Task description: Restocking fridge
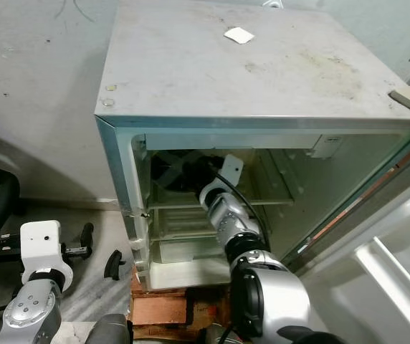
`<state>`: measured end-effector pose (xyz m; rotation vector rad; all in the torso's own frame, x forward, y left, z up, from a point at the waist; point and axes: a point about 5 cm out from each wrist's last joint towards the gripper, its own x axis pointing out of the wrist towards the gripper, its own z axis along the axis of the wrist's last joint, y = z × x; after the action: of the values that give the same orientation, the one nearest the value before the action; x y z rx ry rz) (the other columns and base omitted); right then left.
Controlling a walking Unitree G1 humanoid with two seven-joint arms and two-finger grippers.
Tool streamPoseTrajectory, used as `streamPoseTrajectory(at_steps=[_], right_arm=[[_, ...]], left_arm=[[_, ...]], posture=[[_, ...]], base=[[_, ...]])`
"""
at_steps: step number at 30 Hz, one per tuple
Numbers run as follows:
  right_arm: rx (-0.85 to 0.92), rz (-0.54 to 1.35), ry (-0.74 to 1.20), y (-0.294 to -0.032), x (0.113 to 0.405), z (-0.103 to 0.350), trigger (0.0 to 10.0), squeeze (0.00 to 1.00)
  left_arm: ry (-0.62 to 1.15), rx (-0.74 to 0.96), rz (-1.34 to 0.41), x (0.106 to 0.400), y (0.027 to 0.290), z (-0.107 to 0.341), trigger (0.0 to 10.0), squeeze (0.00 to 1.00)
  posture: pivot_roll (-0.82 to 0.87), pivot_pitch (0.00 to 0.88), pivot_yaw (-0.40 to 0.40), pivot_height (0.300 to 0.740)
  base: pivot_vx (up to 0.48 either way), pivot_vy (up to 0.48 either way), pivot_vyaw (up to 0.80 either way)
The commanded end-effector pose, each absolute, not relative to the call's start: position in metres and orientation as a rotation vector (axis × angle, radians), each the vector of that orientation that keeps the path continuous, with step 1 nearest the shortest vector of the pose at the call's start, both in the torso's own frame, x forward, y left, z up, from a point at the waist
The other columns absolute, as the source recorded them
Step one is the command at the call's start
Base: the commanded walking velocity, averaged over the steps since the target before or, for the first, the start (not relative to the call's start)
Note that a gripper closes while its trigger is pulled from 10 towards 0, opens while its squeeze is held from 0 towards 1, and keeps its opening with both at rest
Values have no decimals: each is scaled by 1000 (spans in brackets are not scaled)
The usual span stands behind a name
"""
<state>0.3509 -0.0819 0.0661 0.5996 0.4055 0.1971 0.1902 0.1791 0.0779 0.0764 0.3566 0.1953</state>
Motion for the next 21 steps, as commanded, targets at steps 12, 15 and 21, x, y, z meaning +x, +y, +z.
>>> streamPoseTrajectory(at_steps=[12,15,21], right_arm=[[323,347,297,-130,327,67,10000,675],[269,410,224,-132,314,77,10000,0],[189,479,83,-127,285,85,10000,0]], left_arm=[[249,94,135,202,174,91,10000,0],[238,102,125,204,175,93,10000,0],[208,157,70,216,178,99,10000,0]], posture=[[237,19,-105,740],[230,17,-86,740],[252,0,-54,740]], base=[[0,0,0],[0,0,0],[0,0,0]])
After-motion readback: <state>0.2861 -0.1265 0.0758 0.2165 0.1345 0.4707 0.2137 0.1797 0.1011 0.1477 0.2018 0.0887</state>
